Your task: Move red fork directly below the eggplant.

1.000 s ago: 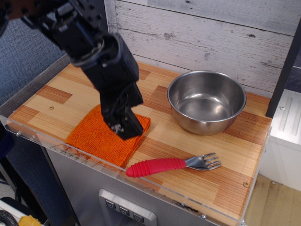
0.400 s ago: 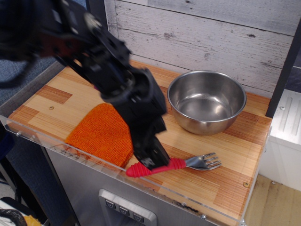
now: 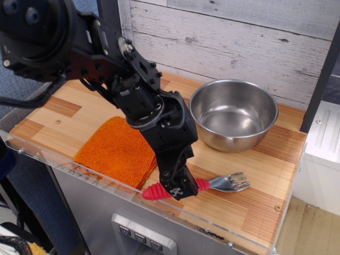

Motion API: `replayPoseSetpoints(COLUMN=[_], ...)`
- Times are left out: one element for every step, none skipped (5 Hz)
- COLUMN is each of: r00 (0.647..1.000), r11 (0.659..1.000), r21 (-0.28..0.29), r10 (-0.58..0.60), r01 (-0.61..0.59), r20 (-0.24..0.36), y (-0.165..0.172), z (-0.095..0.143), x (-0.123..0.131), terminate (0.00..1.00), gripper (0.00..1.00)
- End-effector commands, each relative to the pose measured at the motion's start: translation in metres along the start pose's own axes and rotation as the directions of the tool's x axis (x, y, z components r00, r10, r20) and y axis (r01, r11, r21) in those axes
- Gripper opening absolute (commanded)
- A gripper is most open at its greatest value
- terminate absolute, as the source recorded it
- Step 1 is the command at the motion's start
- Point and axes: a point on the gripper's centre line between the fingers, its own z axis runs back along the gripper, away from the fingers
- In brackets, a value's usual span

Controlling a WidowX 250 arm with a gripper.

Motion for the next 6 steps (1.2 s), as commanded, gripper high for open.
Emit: replayPoseSetpoints(r00=[0.999, 0.999, 0.998, 0.997, 0.997, 0.998], r11=[0.999, 0.999, 0.998, 0.996, 0.995, 0.996], r21=[0.033, 0.029, 0.039, 0.059, 0.076, 0.077], r10=[-0.03, -0.046, -0.054, -0.057, -0.053, -0.05], r01=[0.031, 0.047, 0.056, 0.06, 0.057, 0.054], r20=[-0.022, -0.025, -0.034, -0.049, -0.05, -0.046], y=[0.0052, 0.0035, 0.0023, 0.0023, 0.0052, 0.0067], z=[-0.003, -0.0076, -0.0097, -0.008, -0.0045, -0.0025], x=[-0.0097, -0.0097, -0.01, -0.0132, -0.0145, -0.0142], terminate=[0.0, 0.0, 0.0, 0.0, 0.0, 0.0], gripper=[1.0, 1.0, 0.0, 0.0, 0.0, 0.0])
